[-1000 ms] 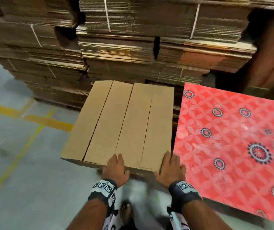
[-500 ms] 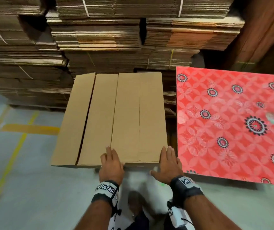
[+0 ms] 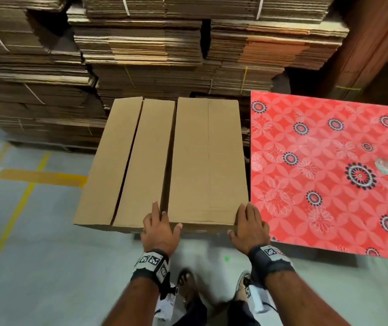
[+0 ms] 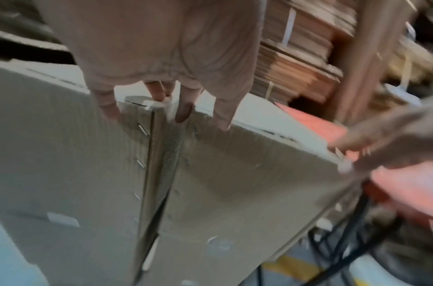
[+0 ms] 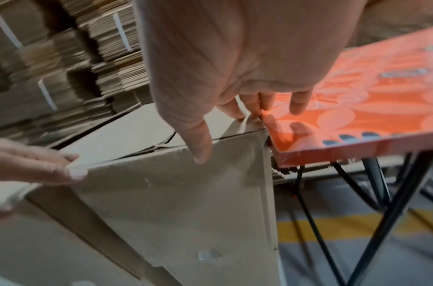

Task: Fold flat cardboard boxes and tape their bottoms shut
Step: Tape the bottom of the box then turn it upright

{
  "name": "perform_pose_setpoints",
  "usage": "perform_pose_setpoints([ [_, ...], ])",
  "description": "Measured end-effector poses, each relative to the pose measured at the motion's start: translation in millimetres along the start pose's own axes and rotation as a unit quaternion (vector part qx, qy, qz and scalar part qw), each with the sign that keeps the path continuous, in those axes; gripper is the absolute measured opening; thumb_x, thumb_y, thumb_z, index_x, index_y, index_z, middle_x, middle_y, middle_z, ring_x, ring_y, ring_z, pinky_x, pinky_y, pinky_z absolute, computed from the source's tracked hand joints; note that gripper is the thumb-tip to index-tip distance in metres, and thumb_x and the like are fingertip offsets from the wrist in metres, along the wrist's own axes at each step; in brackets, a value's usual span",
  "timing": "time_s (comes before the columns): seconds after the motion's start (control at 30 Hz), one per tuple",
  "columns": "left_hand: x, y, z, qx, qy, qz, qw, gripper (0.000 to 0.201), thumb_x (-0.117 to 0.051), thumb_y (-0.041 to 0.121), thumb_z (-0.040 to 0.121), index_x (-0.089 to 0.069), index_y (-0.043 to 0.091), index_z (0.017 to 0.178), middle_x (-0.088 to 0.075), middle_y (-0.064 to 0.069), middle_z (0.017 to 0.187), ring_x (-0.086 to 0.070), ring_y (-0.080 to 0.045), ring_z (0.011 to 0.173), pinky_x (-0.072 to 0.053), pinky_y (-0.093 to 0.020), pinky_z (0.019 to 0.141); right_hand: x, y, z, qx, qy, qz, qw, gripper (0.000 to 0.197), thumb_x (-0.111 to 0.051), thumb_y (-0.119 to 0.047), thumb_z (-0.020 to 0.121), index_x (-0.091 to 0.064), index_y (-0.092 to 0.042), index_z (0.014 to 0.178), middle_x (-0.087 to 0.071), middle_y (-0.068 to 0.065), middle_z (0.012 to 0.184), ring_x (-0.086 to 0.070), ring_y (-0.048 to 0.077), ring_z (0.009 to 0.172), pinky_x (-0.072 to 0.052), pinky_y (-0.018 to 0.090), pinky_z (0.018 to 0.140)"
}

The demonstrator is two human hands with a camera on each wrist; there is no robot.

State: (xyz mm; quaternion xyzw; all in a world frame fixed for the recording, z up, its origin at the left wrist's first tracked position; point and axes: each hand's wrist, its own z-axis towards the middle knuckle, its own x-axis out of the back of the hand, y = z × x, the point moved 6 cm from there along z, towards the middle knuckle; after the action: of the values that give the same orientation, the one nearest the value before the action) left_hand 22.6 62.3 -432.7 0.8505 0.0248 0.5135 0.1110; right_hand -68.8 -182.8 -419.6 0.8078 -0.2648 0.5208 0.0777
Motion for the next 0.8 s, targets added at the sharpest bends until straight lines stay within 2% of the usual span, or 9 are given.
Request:
perform_pose_setpoints([
  [0.13, 1, 1, -3, 0.008, -0.012, -0.102, 0.995, 0.075, -0.055, 0.063, 0.093, -0.039, 0.021, 0.153, 0.007, 0.006, 0.170, -0.015, -0.029, 0.145, -0.038, -0.054, 0.110, 3, 7, 2, -0.017, -0.028, 0.144, 0.989, 0.091, -0.066, -0.041, 0.094, -0.012, -0.020, 0.163, -0.004, 0.003, 0.170, -0.008, 0.022, 0.157, -0.012, 0.050, 0.125],
  [0.2, 7, 0, -6, 0.002, -0.008, -0.157, 0.988, 0.083, -0.060, 0.062, 0.091, -0.029, 0.024, 0.158, 0.004, 0.005, 0.170, -0.012, -0.030, 0.149, -0.032, -0.059, 0.115, 8, 12, 5, -0.023, -0.018, 0.239, 0.971, 0.091, -0.071, -0.036, 0.093, -0.015, -0.023, 0.163, -0.010, 0.002, 0.170, -0.013, 0.023, 0.156, -0.014, 0.048, 0.126],
  [0.3, 18, 5, -14, -0.015, 0.019, -0.303, 0.953, 0.095, -0.070, 0.057, 0.087, -0.013, 0.038, 0.161, -0.001, 0.006, 0.170, -0.007, -0.028, 0.153, -0.021, -0.061, 0.121, 17, 23, 3, -0.055, 0.023, 0.441, 0.895, 0.082, -0.077, -0.032, 0.089, -0.031, -0.026, 0.157, -0.033, -0.001, 0.155, -0.035, 0.022, 0.143, -0.029, 0.043, 0.121],
  [0.4, 35, 19, -27, -0.026, 0.028, -0.480, 0.876, 0.098, -0.077, 0.048, 0.085, -0.010, 0.054, 0.156, -0.010, 0.013, 0.168, -0.012, -0.017, 0.154, -0.019, -0.052, 0.123, 19, 35, 1, -0.134, 0.019, 0.594, 0.793, 0.100, -0.088, -0.059, 0.067, -0.037, -0.040, 0.150, -0.048, -0.002, 0.147, -0.054, 0.020, 0.130, -0.043, 0.051, 0.107],
  [0.43, 42, 25, -31, -0.027, 0.024, -0.520, 0.853, 0.098, -0.078, 0.045, 0.084, -0.011, 0.056, 0.154, -0.010, 0.016, 0.168, -0.012, -0.014, 0.153, -0.019, -0.051, 0.123, 22, 36, 4, -0.127, 0.027, 0.612, 0.780, 0.088, -0.090, -0.057, 0.066, -0.049, -0.042, 0.142, -0.057, 0.002, 0.143, -0.059, 0.022, 0.126, -0.045, 0.049, 0.104],
  [0.5, 56, 33, -37, -0.031, 0.028, -0.556, 0.830, 0.099, -0.079, 0.046, 0.080, -0.013, 0.058, 0.153, -0.009, 0.018, 0.167, -0.011, -0.013, 0.153, -0.018, -0.053, 0.122, 24, 38, 14, -0.087, 0.047, 0.615, 0.782, 0.056, -0.085, -0.038, 0.072, -0.065, -0.042, 0.124, -0.067, 0.007, 0.129, -0.064, 0.025, 0.118, -0.050, 0.051, 0.106],
  [0.57, 71, 36, -41, -0.037, 0.032, -0.572, 0.819, 0.104, -0.084, 0.056, 0.072, -0.015, 0.063, 0.150, -0.008, 0.018, 0.168, -0.012, -0.016, 0.153, -0.019, -0.059, 0.121, 58, 23, -1, -0.058, 0.074, 0.598, 0.796, 0.063, -0.082, -0.040, 0.071, -0.060, -0.049, 0.129, -0.063, 0.005, 0.131, -0.061, 0.024, 0.123, -0.049, 0.050, 0.107],
  [0.67, 97, 35, -50, -0.045, 0.049, -0.600, 0.797, 0.110, -0.085, 0.069, 0.056, -0.021, 0.070, 0.144, -0.010, 0.017, 0.168, -0.014, -0.020, 0.153, -0.025, -0.064, 0.119, 102, -5, -26, 0.014, 0.058, 0.647, 0.761, 0.065, -0.078, -0.028, 0.085, -0.050, -0.049, 0.140, -0.063, -0.006, 0.138, -0.058, 0.018, 0.129, -0.045, 0.051, 0.112],
  [0.8, 149, 44, -71, -0.107, 0.099, -0.612, 0.777, 0.107, -0.084, 0.067, 0.055, -0.025, 0.067, 0.145, -0.014, 0.036, 0.157, -0.013, -0.018, 0.153, -0.028, -0.064, 0.117, 157, -19, -54, 0.076, 0.068, 0.660, 0.744, 0.081, -0.075, -0.040, 0.085, -0.030, -0.066, 0.146, -0.046, -0.026, 0.152, -0.044, 0.013, 0.142, -0.033, 0.056, 0.117],
])
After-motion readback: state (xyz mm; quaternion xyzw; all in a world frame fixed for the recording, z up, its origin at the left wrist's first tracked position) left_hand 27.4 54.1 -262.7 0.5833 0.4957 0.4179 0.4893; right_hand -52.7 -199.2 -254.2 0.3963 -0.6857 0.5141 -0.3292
